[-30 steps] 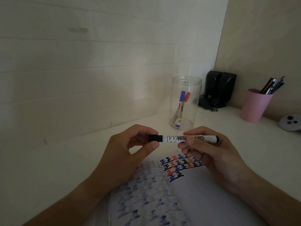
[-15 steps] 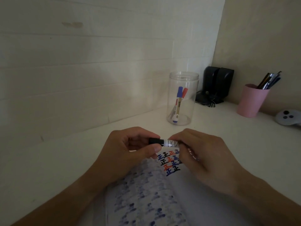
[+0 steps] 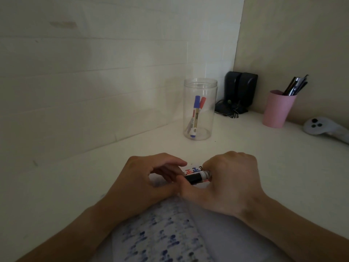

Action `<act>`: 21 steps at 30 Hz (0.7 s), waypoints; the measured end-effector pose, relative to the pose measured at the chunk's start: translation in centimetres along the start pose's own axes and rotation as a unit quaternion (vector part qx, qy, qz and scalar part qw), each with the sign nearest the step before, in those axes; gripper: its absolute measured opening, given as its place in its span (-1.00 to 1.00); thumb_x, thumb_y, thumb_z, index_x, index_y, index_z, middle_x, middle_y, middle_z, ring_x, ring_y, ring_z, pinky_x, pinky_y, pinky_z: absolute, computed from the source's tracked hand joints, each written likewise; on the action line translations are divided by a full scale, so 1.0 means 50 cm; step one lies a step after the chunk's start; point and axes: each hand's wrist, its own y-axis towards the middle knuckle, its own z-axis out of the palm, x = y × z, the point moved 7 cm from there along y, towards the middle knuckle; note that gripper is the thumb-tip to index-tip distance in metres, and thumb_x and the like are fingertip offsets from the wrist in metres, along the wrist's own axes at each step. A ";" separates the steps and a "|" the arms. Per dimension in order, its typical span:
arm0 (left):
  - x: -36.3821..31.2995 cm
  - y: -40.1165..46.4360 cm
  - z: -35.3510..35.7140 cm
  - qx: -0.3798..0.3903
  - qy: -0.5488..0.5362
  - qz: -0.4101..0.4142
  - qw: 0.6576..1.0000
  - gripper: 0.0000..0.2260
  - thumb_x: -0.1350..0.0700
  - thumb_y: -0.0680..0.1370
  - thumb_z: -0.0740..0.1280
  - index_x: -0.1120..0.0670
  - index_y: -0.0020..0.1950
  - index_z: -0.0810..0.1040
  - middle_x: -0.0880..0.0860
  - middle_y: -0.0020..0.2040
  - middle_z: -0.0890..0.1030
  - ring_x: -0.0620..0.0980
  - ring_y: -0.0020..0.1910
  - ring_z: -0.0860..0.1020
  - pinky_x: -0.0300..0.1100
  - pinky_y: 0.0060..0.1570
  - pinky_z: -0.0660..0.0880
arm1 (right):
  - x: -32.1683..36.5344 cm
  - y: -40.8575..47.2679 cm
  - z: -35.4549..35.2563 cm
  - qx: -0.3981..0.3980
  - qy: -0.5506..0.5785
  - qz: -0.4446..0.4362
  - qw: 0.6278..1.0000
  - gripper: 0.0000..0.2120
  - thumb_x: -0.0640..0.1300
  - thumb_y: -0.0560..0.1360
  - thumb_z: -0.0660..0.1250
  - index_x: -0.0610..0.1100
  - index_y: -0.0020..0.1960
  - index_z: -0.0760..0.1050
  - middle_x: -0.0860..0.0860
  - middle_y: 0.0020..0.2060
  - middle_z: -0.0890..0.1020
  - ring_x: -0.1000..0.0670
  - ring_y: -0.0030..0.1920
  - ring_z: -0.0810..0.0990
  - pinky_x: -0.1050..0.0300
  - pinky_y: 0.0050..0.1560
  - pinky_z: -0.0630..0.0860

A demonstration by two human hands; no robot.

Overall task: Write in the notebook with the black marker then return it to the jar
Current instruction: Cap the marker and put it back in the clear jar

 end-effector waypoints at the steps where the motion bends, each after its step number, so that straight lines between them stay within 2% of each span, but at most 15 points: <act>1: 0.001 0.000 -0.001 0.000 0.009 -0.001 1.000 -0.71 0.04 0.43 0.54 0.01 0.15 0.72 -0.14 -0.08 0.77 -0.21 -0.11 0.72 -0.25 -0.02 0.64 | 0.000 -0.001 0.000 0.005 -0.010 0.002 1.000 -0.32 0.53 0.24 0.10 -0.05 -0.47 0.61 0.02 -0.67 0.47 0.01 -0.61 0.42 0.22 -0.47 0.28; 4: 0.001 0.000 -0.002 -0.001 0.030 0.001 1.000 -0.71 0.01 0.42 0.53 -0.02 0.13 0.72 -0.17 -0.10 0.76 -0.22 -0.13 0.70 -0.25 -0.04 0.63 | 0.001 -0.002 0.002 -0.001 -0.038 0.004 0.999 -0.34 0.52 0.23 0.13 -0.06 -0.50 0.59 0.03 -0.69 0.42 0.03 -0.63 0.35 0.26 -0.47 0.14; 7: 0.003 0.001 0.000 -0.002 0.041 0.004 0.999 -0.75 -0.01 0.45 0.50 -0.03 0.11 0.72 -0.20 -0.09 0.74 -0.24 -0.11 0.69 -0.35 -0.05 0.58 | -0.002 -0.001 0.004 -0.006 -0.027 -0.007 1.000 -0.32 0.52 0.31 0.10 -0.07 -0.50 0.51 0.05 -0.67 0.39 0.04 -0.62 0.33 0.23 -0.49 0.17; 9: 0.004 0.001 -0.005 -0.017 0.050 0.000 0.999 -0.77 -0.10 0.48 0.44 -0.08 0.09 0.71 -0.22 -0.07 0.73 -0.26 -0.07 0.67 -0.39 -0.05 0.54 | -0.003 0.003 -0.012 -0.028 0.057 -0.038 0.997 -0.41 0.45 0.47 0.09 -0.04 -0.37 0.45 0.09 -0.62 0.39 0.12 -0.59 0.35 0.20 -0.53 0.24; 10: 0.007 0.001 -0.010 -0.025 0.059 -0.008 0.998 -0.77 -0.14 0.49 0.42 -0.11 0.09 0.70 -0.24 -0.06 0.72 -0.26 -0.06 0.65 -0.39 -0.05 0.53 | -0.008 0.007 -0.019 -0.040 0.152 -0.042 0.987 -0.54 0.35 0.55 0.11 0.00 -0.25 0.44 0.11 -0.57 0.40 0.13 -0.57 0.36 0.25 -0.52 0.25; 11: 0.009 0.002 -0.013 -0.030 0.076 -0.015 0.997 -0.75 -0.18 0.51 0.39 -0.13 0.10 0.69 -0.25 -0.06 0.71 -0.27 -0.05 0.64 -0.37 -0.04 0.53 | -0.021 0.013 -0.020 -0.045 0.282 -0.023 0.958 -0.67 0.22 0.61 0.12 0.02 -0.13 0.44 0.10 -0.52 0.41 0.13 -0.54 0.36 0.32 -0.48 0.26; 12: 0.010 0.003 -0.016 -0.034 0.096 -0.021 0.995 -0.74 -0.20 0.52 0.36 -0.14 0.12 0.68 -0.26 -0.06 0.70 -0.28 -0.05 0.62 -0.32 -0.03 0.55 | -0.036 0.021 -0.017 -0.032 0.430 0.021 0.902 -0.75 0.09 0.66 0.12 -0.02 -0.04 0.47 0.06 -0.46 0.41 0.13 -0.49 0.37 0.34 -0.43 0.31; 13: 0.012 0.004 -0.018 -0.036 0.111 -0.025 0.993 -0.72 -0.22 0.54 0.33 -0.14 0.14 0.67 -0.27 -0.05 0.69 -0.28 -0.05 0.61 -0.28 -0.03 0.56 | -0.048 0.027 -0.007 -0.014 0.558 0.066 0.827 -0.78 -0.02 0.68 0.13 -0.07 0.01 0.50 0.00 -0.40 0.41 0.11 -0.42 0.41 0.30 -0.38 0.41; 14: 0.013 0.005 -0.020 -0.039 0.118 -0.028 0.992 -0.70 -0.23 0.55 0.30 -0.13 0.15 0.67 -0.28 -0.03 0.68 -0.28 -0.04 0.60 -0.25 -0.02 0.56 | -0.057 0.031 0.006 0.002 0.647 0.107 0.755 -0.78 -0.10 0.67 0.14 -0.13 0.03 0.55 -0.08 -0.33 0.47 0.02 -0.33 0.49 0.24 -0.25 0.54; 15: 0.016 0.005 -0.020 -0.041 0.121 -0.032 0.991 -0.69 -0.23 0.56 0.27 -0.14 0.17 0.66 -0.28 -0.02 0.68 -0.28 -0.03 0.60 -0.24 -0.01 0.56 | -0.066 0.033 0.020 0.012 0.692 0.142 0.707 -0.78 -0.14 0.65 0.18 -0.17 0.02 0.59 -0.12 -0.23 0.56 -0.06 -0.22 0.56 0.13 -0.09 0.62; 16: 0.017 0.006 -0.020 -0.041 0.119 -0.036 0.991 -0.68 -0.24 0.56 0.26 -0.14 0.18 0.65 -0.29 -0.01 0.67 -0.29 -0.02 0.59 -0.25 0.00 0.56 | -0.075 0.033 0.031 0.017 0.706 0.170 0.688 -0.79 -0.14 0.61 0.23 -0.19 0.01 0.62 -0.13 -0.12 0.65 -0.12 -0.12 0.62 0.02 0.06 0.64; 18: 0.016 0.005 -0.017 -0.033 0.107 -0.041 0.993 -0.67 -0.25 0.56 0.27 -0.15 0.22 0.62 -0.30 0.00 0.67 -0.29 0.01 0.60 -0.27 0.02 0.53 | -0.086 0.031 0.044 0.022 0.698 0.208 0.685 -0.78 -0.09 0.51 0.33 -0.18 0.04 0.67 -0.08 0.04 0.72 -0.15 0.03 0.67 -0.06 0.21 0.58; 19: 0.014 0.005 -0.016 -0.029 0.102 -0.039 0.994 -0.67 -0.26 0.56 0.29 -0.16 0.23 0.61 -0.29 0.00 0.67 -0.28 0.02 0.60 -0.30 0.02 0.51 | -0.088 0.030 0.047 0.024 0.695 0.216 0.686 -0.75 -0.08 0.47 0.37 -0.17 0.07 0.68 -0.07 0.04 0.73 -0.13 0.05 0.68 -0.04 0.21 0.57; 21: 0.010 0.004 -0.015 -0.026 0.099 -0.036 0.994 -0.69 -0.23 0.55 0.34 -0.15 0.23 0.60 -0.26 0.00 0.69 -0.28 0.01 0.61 -0.45 -0.01 0.47 | -0.088 0.029 0.053 0.024 0.699 0.217 0.681 -0.73 -0.14 0.44 0.41 -0.16 0.11 0.68 -0.07 -0.03 0.75 -0.05 -0.01 0.68 0.06 0.10 0.60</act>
